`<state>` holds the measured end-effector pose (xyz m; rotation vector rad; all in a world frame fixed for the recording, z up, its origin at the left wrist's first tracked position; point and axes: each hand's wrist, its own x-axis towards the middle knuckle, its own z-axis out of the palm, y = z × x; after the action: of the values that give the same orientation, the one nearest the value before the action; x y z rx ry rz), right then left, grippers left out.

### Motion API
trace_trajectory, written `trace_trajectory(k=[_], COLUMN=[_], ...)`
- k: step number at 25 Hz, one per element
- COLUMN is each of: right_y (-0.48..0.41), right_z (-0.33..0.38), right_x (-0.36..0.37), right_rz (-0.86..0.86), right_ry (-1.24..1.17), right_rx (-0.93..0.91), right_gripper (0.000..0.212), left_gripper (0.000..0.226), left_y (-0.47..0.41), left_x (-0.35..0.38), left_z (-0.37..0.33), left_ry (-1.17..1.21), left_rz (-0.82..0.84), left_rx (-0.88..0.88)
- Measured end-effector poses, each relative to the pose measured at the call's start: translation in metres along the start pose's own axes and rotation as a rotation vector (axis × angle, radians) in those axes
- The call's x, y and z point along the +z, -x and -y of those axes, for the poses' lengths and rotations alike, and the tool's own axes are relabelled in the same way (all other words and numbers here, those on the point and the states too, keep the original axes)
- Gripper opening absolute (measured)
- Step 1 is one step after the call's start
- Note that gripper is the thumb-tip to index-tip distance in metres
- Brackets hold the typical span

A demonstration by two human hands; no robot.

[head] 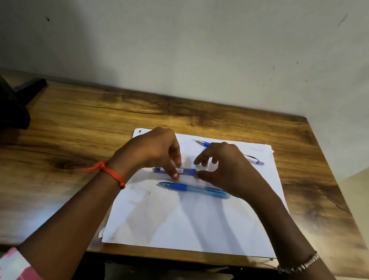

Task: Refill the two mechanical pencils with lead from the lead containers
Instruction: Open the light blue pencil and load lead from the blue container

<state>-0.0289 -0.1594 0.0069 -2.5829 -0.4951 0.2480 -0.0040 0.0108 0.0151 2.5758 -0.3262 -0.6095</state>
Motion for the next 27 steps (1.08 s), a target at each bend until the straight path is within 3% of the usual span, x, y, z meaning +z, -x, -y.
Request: trace_trajectory(k=[5,12,15,27], right_y=[-0.004,0.002,0.002,0.000], right_z=[0.000,-0.003,-0.003,0.000], right_x=[0.007,-0.022,-0.025,-0.025], right_rz=[0.021,-0.221,-0.263,-0.427], right_ry=[0.043,-0.740,-0.949,-0.917], right_rx=[-0.017,0.080,0.061,0.140], right_gripper=[0.014,0.015,0.020,0.009], left_gripper=[0.017,0.008,0.005,0.007], left_y=[-0.003,-0.002,0.002,0.005], left_x=[0.001,-0.009,-0.011,-0.015], left_z=[0.000,0.000,-0.006,-0.013], left_ry=[0.051,0.631,0.811,0.898], left_rz=[-0.016,0.025,-0.028,-0.070], left_rx=[0.006,0.089,0.087,0.073])
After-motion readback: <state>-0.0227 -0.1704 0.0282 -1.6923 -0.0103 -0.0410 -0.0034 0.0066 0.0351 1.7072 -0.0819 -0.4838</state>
